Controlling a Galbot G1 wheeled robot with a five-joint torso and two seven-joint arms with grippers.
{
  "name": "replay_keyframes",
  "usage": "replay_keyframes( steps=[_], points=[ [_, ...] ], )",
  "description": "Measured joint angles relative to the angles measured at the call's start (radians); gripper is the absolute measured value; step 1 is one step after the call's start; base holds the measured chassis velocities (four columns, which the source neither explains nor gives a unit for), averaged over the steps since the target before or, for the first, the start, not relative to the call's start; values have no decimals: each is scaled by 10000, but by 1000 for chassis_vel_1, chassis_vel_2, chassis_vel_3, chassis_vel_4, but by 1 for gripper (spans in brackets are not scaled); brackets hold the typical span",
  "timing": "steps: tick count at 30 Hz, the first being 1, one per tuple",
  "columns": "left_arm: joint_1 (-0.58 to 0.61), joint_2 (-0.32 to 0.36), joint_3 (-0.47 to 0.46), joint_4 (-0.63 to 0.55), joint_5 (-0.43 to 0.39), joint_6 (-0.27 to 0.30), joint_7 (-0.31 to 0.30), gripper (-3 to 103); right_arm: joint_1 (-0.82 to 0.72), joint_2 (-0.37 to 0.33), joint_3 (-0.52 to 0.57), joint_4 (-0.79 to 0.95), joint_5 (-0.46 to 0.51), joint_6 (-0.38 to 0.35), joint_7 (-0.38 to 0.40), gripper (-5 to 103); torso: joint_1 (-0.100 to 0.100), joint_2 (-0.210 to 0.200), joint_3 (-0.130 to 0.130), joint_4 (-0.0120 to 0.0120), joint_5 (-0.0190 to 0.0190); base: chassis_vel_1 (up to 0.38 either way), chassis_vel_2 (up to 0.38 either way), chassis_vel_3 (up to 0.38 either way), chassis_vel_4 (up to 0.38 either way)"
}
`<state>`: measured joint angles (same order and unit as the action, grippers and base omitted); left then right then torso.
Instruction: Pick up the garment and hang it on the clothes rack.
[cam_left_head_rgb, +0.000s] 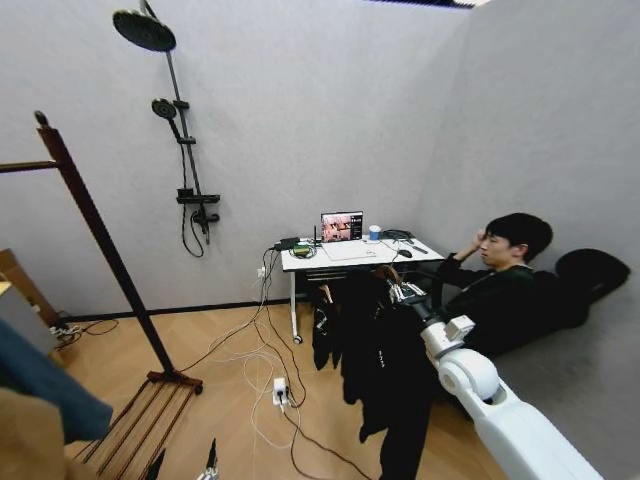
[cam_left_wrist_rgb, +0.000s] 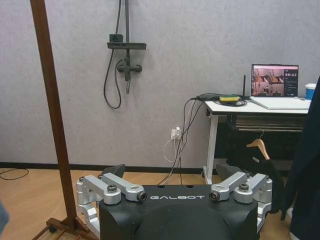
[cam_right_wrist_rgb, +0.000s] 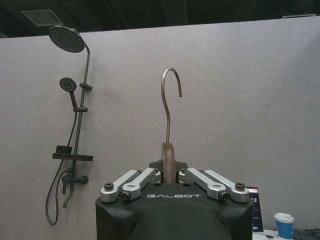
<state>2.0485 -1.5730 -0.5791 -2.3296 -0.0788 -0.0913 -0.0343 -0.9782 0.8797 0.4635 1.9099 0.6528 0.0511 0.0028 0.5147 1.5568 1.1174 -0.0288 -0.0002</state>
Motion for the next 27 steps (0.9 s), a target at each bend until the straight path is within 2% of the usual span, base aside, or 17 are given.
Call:
replay_keyframes(
  steps=[15,16,18,19,20,21,22,23,24,25,27],
  points=[
    [-1,0,1,0,0,-1,1,100,-66,3,7,72,-40,173,-134,10,-7,-10,-8,-6,0,-318,352,362,-332],
    [-1,0,0,0,0,0,0,100,-74,-2,38,89,-46,239,-166,10,-2,-13,-5,3,5,-298,400,390,-245],
    [0,-2,4,-2,0,0,7,100,-94,-12,53,88,-39,303,-186,10,13,-21,0,4,14,-192,310,317,-120],
    [-5,8,-17,0,1,0,-10,100,-122,-12,63,89,-25,337,-209,10,7,-18,-6,-20,-6,-192,277,149,-120],
    [1,0,9,2,0,-2,14,100,-137,-29,105,91,6,384,-243,10,-10,-11,-13,4,-23,-80,277,194,-127],
    [1,0,9,2,0,-2,14,100,-137,-29,105,91,6,384,-243,10,-10,-11,-13,4,-23,-80,277,194,-127],
    [2,-3,-9,-7,0,-3,-14,100,-179,-24,117,97,46,429,-274,10,-7,-15,-8,11,31,70,261,194,92],
    [-3,-2,5,-1,0,1,7,100,-213,-23,119,93,60,426,-282,10,2,-20,-4,5,10,70,74,142,92],
    [-3,-2,5,-1,0,1,7,100,-213,-23,119,93,60,426,-282,10,2,-20,-4,5,10,70,74,142,92],
    [-3,2,-4,-1,0,1,-1,100,-235,-26,146,94,71,438,-286,10,1,-19,-6,-10,-10,2,74,23,109],
    [-1,-1,0,-2,0,0,1,100,-242,-28,176,98,77,470,-306,10,-24,-8,-16,-6,11,122,77,40,52]
  ],
)
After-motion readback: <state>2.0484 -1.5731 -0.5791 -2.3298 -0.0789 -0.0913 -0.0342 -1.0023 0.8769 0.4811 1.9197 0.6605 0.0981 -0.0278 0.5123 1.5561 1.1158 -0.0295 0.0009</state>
